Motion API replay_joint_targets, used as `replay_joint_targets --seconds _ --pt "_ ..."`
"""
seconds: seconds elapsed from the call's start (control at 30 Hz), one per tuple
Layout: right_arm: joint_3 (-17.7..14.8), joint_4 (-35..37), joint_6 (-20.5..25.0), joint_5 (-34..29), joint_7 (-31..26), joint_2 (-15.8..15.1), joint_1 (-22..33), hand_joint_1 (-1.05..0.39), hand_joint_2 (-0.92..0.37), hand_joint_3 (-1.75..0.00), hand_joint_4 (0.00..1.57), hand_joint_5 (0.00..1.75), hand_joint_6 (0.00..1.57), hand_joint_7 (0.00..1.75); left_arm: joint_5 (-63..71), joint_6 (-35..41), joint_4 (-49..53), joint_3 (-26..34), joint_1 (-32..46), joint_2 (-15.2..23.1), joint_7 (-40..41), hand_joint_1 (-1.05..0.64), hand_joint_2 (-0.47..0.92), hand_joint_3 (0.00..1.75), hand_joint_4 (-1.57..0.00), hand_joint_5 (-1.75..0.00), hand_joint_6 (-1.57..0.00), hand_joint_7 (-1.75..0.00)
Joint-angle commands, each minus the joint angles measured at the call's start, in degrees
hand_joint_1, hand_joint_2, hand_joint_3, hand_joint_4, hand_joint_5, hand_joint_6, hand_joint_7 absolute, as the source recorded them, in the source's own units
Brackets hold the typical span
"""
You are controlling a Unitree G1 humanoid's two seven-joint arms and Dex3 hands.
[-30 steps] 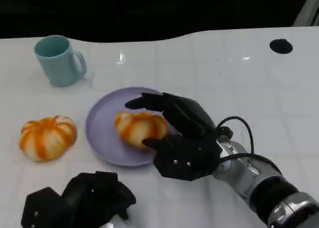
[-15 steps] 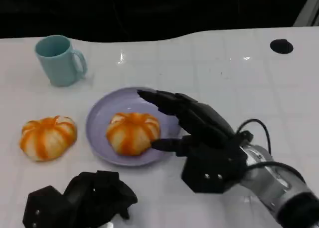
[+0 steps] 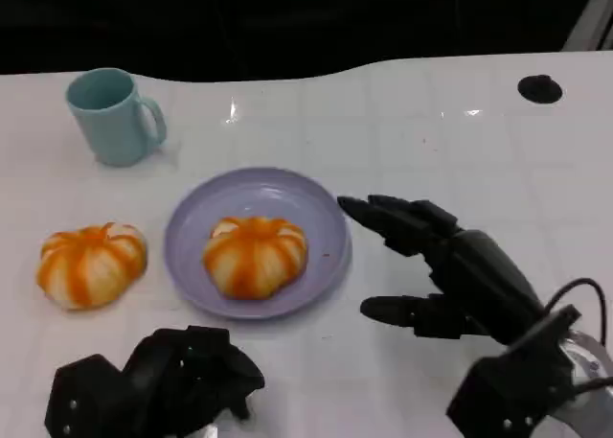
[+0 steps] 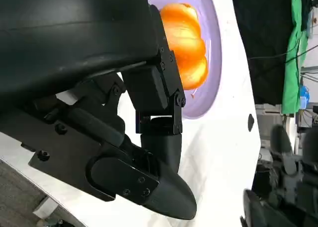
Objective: Grasp the bread from the table and place it into the plate.
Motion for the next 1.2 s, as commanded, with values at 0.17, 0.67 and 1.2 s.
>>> replay_joint_targets --seconds 0.17,0.67,1.2 --pt "-3.9 0.2 -5.9 -2.7 -8.7 -4.5 4.7 -0.36 -0.92 -0.12 0.55 0.94 0.75 0.28 0.0 1.3 -0.4 0.4 1.0 0.9 0.2 -1.05 0.82 0.01 -0.89 -1.52 -1.33 -0.73" --pt "-7.4 -4.0 -6.4 -0.5 -7.7 -6.8 13.9 -0.32 -0.46 -1.24 0.86 1.74 0.83 1.30 0.2 2.6 -1.5 0.3 1.1 0.8 0.5 -1.05 0.82 0.01 -0.89 -1.51 -1.33 -0.73" --pt "-7.2 -1.5 -4.6 0.3 -8.4 -4.0 16.4 -0.38 -0.43 -1.20 0.83 1.75 0.79 1.35 0.5 2.0 -1.1 0.5 0.9 1.7 0.2 -1.05 0.83 0.01 -0.88 -1.52 -1.34 -0.72"
